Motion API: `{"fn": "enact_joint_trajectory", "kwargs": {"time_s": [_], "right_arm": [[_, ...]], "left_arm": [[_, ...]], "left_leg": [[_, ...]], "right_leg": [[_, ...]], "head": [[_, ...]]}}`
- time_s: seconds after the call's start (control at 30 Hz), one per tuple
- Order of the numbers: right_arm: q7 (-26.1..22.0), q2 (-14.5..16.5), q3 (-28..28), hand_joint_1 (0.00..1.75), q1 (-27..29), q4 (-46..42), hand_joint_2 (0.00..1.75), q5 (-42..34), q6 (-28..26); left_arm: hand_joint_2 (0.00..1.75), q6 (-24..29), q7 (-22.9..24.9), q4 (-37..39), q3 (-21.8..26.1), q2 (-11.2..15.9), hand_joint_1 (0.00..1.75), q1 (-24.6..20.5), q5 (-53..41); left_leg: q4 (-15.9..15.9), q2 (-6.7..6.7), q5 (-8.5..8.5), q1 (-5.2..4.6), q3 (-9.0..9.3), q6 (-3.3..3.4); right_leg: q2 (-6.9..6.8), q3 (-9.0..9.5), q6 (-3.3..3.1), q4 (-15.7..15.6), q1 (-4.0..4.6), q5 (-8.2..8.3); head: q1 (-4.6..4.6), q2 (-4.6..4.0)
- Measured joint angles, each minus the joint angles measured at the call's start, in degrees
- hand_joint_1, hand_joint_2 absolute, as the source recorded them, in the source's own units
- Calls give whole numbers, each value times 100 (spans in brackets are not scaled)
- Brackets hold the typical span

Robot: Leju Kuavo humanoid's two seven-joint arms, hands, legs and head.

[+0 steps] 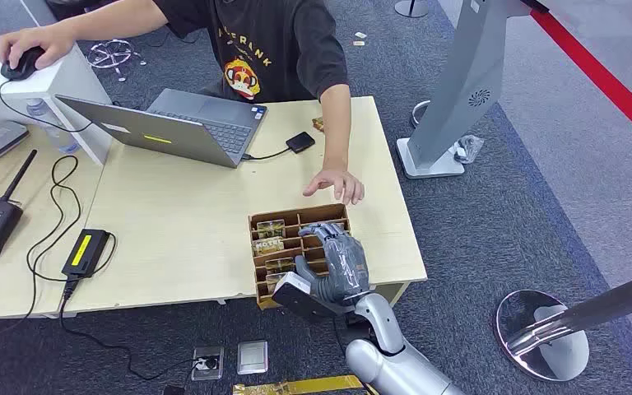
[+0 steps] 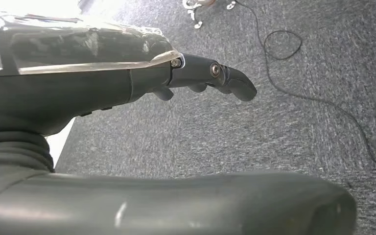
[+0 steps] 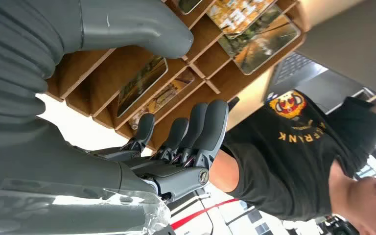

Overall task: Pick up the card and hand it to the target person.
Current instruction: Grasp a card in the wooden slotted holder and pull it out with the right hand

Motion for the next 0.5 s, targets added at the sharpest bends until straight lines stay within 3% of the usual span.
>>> {"fn": "enact_joint_trajectory", "kwargs": {"time_s": [0.5], "right_arm": [[55,-29,-126,89,-151,494,175,-39,-187]], "left_arm": [[0,-15,32,2,0,0,0,-24,0]], "left_leg": [[0,0,0,0,0,0]], "right_leg": [[0,0,0,0,0,0]], "head": [[1,0]]}}
